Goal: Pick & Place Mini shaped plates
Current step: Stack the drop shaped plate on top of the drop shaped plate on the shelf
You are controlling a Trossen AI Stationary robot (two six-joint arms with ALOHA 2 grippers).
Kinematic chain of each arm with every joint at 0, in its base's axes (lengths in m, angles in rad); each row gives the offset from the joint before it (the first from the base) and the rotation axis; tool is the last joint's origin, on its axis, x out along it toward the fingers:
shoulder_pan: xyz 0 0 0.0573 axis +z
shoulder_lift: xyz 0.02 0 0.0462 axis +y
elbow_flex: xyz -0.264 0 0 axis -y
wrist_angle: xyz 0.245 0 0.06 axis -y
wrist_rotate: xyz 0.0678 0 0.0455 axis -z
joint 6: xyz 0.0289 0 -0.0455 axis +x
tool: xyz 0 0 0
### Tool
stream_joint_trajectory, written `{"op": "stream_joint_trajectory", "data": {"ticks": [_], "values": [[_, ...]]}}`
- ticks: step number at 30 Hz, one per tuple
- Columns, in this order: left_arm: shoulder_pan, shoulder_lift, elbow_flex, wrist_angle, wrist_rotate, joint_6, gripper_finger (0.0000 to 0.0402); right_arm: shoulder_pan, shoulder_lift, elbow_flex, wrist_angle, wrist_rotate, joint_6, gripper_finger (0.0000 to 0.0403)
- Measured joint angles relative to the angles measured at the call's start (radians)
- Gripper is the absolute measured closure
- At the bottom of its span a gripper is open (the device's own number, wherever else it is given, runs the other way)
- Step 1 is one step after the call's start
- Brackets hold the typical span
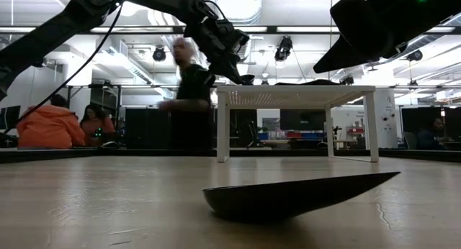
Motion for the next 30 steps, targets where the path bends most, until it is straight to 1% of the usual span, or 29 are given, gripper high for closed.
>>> {"op": "stream_joint_trajectory", "data": {"ticks": [4, 11, 16, 22, 24, 27, 30], "values": [[0.000, 0.000, 0.000, 0.000, 0.000, 0.001, 0.0369, 0.000, 0.000, 0.000, 0.000, 0.000, 0.000, 0.0394], [0.000, 0.000, 0.001, -0.002, 0.008, -0.023, 0.0319, 0.000, 0.000, 0.000, 0.000, 0.000, -0.003, 0.0394], [0.000, 0.000, 0.005, 0.000, 0.008, -0.029, 0.0294, 0.000, 0.000, 0.000, 0.000, 0.000, -0.003, 0.0394], [0.000, -0.002, 0.005, -0.006, 0.018, -0.035, 0.0285, 0.000, 0.000, 0.000, 0.000, -0.001, -0.003, 0.0394], [0.000, -0.007, 0.005, -0.015, 0.036, -0.008, 0.0285, 0.000, 0.000, 0.000, 0.000, -0.001, -0.003, 0.0394], [-0.004, -0.022, 0.005, -0.057, 0.042, 0.045, 0.0285, 0.000, 0.000, 0.000, -0.001, -0.004, -0.003, 0.0394], [-0.024, -0.051, -0.014, -0.065, 0.041, 0.099, 0.0285, 0.000, 0.000, 0.000, -0.002, -0.013, -0.003, 0.0394]]}}
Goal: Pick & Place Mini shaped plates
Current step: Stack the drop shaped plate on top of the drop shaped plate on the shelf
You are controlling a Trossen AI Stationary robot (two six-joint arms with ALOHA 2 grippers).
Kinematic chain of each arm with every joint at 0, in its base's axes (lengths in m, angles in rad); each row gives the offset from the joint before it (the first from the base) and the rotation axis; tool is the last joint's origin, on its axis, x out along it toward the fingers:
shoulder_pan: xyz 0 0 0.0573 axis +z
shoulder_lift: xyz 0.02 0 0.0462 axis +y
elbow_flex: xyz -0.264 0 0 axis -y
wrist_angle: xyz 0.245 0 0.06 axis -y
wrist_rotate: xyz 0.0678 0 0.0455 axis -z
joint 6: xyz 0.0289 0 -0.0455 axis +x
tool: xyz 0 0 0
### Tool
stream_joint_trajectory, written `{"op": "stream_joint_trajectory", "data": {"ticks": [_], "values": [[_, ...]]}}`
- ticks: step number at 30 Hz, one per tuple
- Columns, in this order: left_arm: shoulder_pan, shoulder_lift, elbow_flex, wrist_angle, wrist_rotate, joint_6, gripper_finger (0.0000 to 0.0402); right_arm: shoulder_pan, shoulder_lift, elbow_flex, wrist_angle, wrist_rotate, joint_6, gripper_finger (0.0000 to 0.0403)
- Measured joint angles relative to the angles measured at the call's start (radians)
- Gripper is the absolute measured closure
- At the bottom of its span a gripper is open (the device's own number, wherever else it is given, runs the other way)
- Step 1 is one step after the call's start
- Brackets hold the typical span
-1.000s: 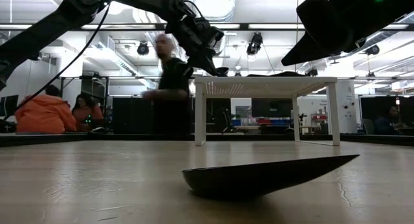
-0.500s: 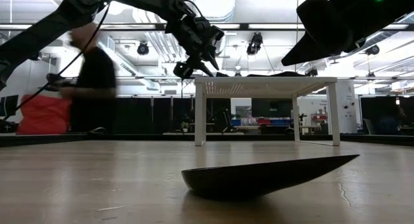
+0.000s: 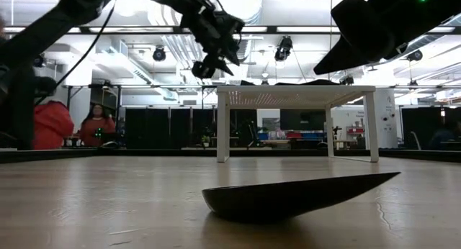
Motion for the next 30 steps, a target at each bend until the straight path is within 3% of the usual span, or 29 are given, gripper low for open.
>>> {"op": "stream_joint_trajectory", "data": {"ticks": [4, 12, 18, 25, 30], "values": [[-0.042, -0.045, -0.025, -0.003, -0.013, 0.070, 0.0285, 0.000, 0.000, 0.000, 0.001, -0.025, 0.004, 0.0394], [-0.157, -0.192, -0.168, 0.140, -0.173, 0.146, 0.0285, 0.000, 0.000, 0.000, 0.004, -0.095, 0.004, 0.0394], [-0.237, -0.382, -0.426, 0.405, -0.193, 0.097, 0.0285, 0.002, 0.000, 0.000, 0.025, -0.110, 0.004, 0.0394], [-0.334, -0.638, -0.774, 0.729, -0.358, 0.045, 0.0285, 0.002, 0.000, 0.000, 0.026, -0.111, 0.000, 0.0394], [-0.407, -0.779, -1.012, 0.988, -0.417, 0.039, 0.0285, -0.002, 0.000, 0.000, 0.027, -0.111, 0.000, 0.0394]]}}
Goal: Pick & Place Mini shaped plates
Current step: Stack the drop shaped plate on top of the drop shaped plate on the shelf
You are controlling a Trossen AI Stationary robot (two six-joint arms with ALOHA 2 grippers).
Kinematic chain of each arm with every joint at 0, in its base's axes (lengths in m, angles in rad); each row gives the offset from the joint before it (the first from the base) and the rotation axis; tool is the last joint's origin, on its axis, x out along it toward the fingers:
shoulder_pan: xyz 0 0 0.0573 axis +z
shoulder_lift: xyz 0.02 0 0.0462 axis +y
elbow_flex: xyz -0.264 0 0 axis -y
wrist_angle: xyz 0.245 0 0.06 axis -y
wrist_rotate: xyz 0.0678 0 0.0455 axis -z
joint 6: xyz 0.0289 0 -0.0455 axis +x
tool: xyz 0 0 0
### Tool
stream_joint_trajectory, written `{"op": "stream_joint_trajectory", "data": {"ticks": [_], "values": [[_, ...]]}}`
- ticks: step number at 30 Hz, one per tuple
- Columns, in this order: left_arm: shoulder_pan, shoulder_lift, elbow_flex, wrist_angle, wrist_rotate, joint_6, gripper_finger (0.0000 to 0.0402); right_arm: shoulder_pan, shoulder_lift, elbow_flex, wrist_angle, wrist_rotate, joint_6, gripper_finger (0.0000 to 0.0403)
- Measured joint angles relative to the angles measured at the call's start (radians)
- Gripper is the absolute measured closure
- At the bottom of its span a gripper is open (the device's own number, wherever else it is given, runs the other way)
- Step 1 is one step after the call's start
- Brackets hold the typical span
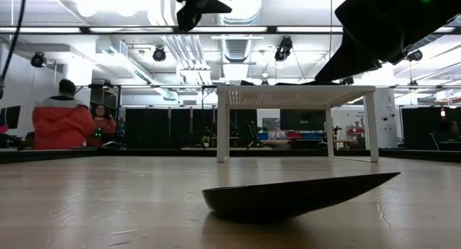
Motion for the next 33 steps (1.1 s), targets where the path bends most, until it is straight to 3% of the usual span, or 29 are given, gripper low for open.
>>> {"op": "stream_joint_trajectory", "data": {"ticks": [8, 17, 22, 28, 33], "values": [[-0.122, -0.122, -0.325, 0.462, -0.032, 0.030, 0.0285, -0.008, 0.000, 0.003, 0.061, 0.002, -0.006, 0.0394], [-0.261, -0.152, -0.496, 0.621, -0.113, 0.095, 0.0285, -0.009, 0.000, 0.042, 0.079, -0.019, -0.029, 0.0394], [-0.335, -0.151, -0.543, 0.660, -0.154, 0.128, 0.0285, -0.017, 0.000, 0.079, 0.081, -0.145, -0.072, 0.0394], [-0.419, -0.149, -0.604, 0.765, -0.251, 0.057, 0.0285, -0.027, 0.000, 0.119, 0.106, -0.319, -0.046, 0.0394], [-0.489, -0.148, -0.636, 0.780, -0.448, 0.084, 0.0285, -0.053, -0.001, 0.148, 0.130, -0.506, 0.005, 0.0394]]}}
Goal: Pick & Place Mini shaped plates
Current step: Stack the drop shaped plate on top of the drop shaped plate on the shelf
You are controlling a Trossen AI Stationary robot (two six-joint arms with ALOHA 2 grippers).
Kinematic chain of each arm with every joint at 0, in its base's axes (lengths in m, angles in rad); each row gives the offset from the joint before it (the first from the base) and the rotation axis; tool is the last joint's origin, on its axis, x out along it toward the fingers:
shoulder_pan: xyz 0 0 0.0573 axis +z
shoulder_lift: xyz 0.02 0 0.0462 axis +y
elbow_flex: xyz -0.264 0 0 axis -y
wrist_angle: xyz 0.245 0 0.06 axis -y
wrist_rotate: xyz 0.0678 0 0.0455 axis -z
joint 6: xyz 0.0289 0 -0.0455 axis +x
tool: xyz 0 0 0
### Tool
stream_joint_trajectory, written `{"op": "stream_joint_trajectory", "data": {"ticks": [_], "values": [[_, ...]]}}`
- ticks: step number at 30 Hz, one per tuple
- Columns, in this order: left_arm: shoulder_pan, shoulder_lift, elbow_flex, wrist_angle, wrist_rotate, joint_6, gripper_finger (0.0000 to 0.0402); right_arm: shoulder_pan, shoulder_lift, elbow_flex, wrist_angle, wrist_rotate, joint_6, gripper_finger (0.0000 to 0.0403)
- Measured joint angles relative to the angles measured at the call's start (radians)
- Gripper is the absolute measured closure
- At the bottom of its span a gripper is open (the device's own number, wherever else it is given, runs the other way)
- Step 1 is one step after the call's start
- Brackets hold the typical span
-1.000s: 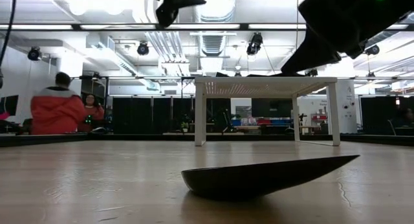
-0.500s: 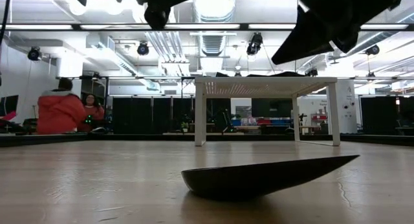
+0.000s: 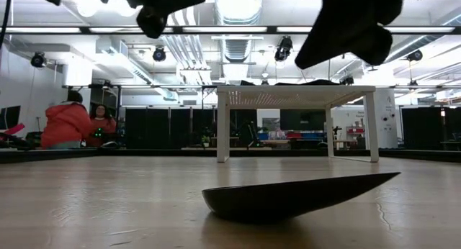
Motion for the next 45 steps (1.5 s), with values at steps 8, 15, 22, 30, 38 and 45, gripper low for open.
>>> {"op": "stream_joint_trajectory", "data": {"ticks": [8, 15, 22, 30, 38, 45], "values": [[-0.087, 0.003, -0.031, 0.006, -0.083, 0.079, 0.0285, -0.004, -0.001, -0.002, 0.086, -0.188, 0.105, 0.0391], [-0.145, 0.003, -0.085, 0.051, -0.075, 0.079, 0.0285, -0.004, 0.012, -0.009, 0.127, -0.282, 0.257, 0.0338], [-0.196, 0.003, -0.160, 0.162, -0.068, 0.061, 0.0285, 0.000, 0.058, -0.009, 0.192, -0.324, 0.377, 0.0294], [-0.224, 0.003, -0.185, 0.222, -0.069, 0.056, 0.0285, 0.002, 0.150, -0.008, 0.293, -0.363, 0.441, 0.0268], [-0.229, 0.004, -0.188, 0.232, -0.063, 0.083, 0.0285, 0.003, 0.261, 0.029, 0.413, -0.394, 0.475, 0.0266], [-0.229, 0.004, -0.188, 0.235, -0.062, 0.090, 0.0285, 0.002, 0.366, 0.113, 0.404, -0.466, 0.486, 0.0275]]}}
